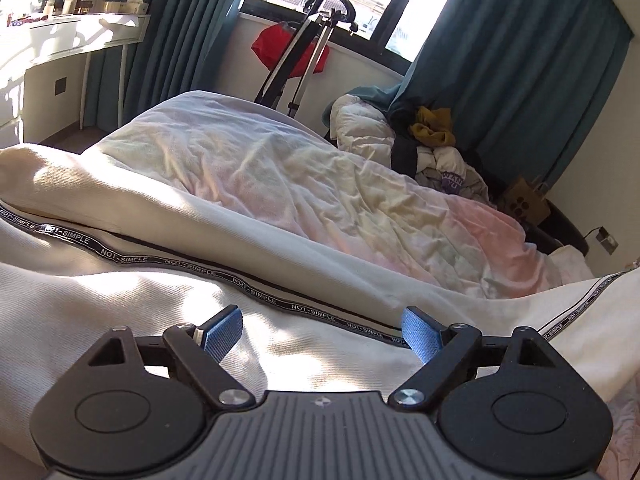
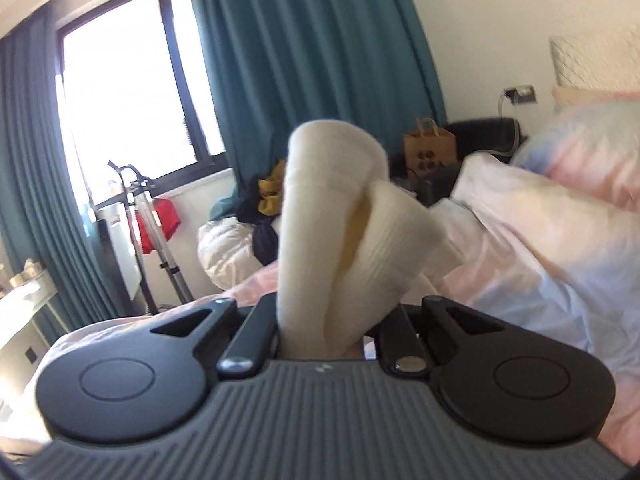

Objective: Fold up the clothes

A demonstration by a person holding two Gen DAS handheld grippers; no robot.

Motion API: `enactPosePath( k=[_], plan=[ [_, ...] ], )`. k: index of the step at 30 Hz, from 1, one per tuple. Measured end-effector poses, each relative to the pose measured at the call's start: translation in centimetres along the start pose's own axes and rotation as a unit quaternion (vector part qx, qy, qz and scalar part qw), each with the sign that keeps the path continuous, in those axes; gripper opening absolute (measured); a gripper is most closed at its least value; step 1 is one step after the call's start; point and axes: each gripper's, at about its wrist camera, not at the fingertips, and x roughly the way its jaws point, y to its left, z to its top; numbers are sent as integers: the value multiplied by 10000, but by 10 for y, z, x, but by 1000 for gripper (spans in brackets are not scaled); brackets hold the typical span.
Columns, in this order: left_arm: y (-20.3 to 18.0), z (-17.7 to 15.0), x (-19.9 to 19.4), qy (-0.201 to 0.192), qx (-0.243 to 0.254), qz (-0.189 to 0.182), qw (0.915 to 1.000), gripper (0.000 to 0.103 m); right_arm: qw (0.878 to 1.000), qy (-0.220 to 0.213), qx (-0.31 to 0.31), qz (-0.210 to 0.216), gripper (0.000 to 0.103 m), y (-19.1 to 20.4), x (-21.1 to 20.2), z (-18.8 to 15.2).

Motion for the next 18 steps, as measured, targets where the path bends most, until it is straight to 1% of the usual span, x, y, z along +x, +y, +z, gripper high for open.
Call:
enactPosePath(
  k=[1, 4, 6, 8, 11, 12, 14, 16, 18],
  plan=[
    [4, 3, -4, -70, -103, -63, 9999, 89, 9996, -93, -247, 138, 12, 21, -5, 2],
    [18, 7, -17, -188, -537, -552, 9969, 89, 9931, -312, -984, 561, 11, 84, -19, 2],
    [27, 8, -22, -226, -784, -832, 9932, 89, 9854, -286, -1430, 878, 11, 120, -25, -14],
    [34, 9, -26, -232, -1007, -1116, 9884, 89, 9752, -147, -1898, 1130, 11, 151, -28, -42],
    [43, 7, -27, -172, -1364, -1448, 9799, 89, 9530, 222, -2649, 1457, 11, 185, -31, -100],
    [45, 6, -28, -150, -1441, -1531, 9775, 89, 9426, 479, -2912, 1564, 11, 194, -28, -122],
    [45, 3, -26, -106, -1445, -1693, 9749, 89, 9161, 967, -3483, 1734, 12, 208, -26, -167],
    [42, 1, -21, 10, -1386, -1809, 9737, 89, 8847, 1379, -4045, 1863, 12, 216, -28, -209],
    [38, -1, -15, 93, -1267, -1817, 9751, 89, 8760, 1211, -4237, 1959, 14, 211, -34, -219]
  ],
)
